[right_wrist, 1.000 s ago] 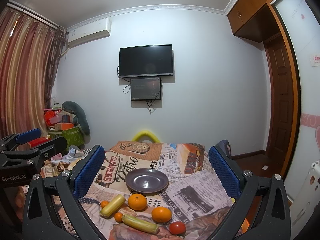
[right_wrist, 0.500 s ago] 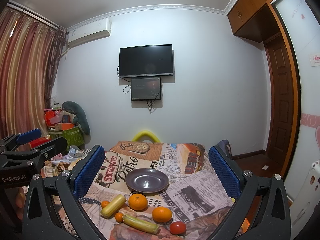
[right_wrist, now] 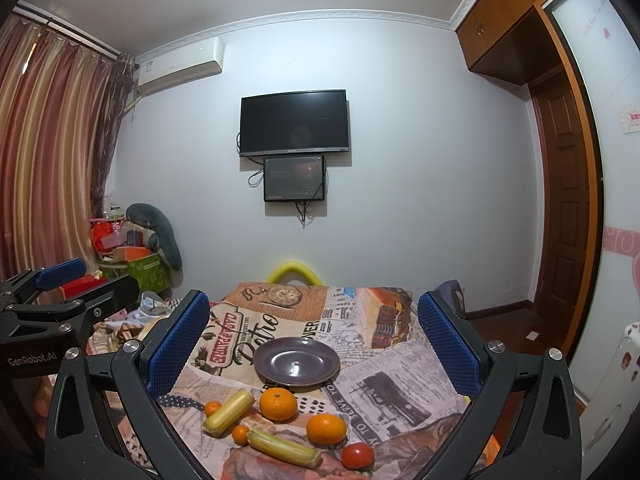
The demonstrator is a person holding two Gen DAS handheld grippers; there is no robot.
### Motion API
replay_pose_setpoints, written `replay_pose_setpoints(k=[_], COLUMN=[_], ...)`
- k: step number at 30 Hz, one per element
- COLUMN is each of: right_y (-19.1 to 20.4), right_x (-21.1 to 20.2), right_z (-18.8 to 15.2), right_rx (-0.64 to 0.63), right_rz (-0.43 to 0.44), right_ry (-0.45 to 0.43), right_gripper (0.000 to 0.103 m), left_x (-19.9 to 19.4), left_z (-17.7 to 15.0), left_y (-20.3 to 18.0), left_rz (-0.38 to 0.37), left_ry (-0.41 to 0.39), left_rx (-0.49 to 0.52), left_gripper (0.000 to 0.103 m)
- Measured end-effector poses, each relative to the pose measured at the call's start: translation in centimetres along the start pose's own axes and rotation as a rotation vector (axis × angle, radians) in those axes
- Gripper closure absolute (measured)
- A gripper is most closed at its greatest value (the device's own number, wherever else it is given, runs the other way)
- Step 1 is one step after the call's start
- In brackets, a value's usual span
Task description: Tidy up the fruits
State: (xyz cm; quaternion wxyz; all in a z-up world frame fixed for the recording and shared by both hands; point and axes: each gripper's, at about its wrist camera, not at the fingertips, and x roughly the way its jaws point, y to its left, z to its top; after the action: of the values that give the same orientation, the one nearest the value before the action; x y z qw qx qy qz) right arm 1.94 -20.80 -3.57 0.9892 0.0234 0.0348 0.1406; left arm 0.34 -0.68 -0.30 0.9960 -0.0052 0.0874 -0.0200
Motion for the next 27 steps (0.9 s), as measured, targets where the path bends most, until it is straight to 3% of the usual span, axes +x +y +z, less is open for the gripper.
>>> replay_pose_setpoints(k=[14,21,23,25,27], right_y=[-0.6,-2.2,-2.9,-3.4,-3.9], right_x=[0.9,2.7,3.3,3.8,4.3], right_z=[-0.5,-2.2,-3.0,-3.7,-4.4], right_rx=[0.002,0.005,0.008,0.012,0.011], right_rz=[-0.018,-0.009,-0.021,-0.033,-0.041], right_ry=[0.035,0.134,0.165,0.192,0.226], right_gripper=[0.0,0.0,0.0,0.0,0.0], left_x=[1.0,3.7,5.0,6.2,7.8], left_z=[-0.6,-1.5,-1.9,-2.4,-3.1], left_y=[0.0,0.1,0.5,0.9,1.3], left_rz=[-0.025,-0.026,-0.037,-0.049,-0.052], left_ry=[0.027,0.09,0.132,0.179,0.234], left_rx=[0.008,0.016,0.004,-0.006,-0.012], left_gripper=[0.0,0.0,0.005,0.02,0.023])
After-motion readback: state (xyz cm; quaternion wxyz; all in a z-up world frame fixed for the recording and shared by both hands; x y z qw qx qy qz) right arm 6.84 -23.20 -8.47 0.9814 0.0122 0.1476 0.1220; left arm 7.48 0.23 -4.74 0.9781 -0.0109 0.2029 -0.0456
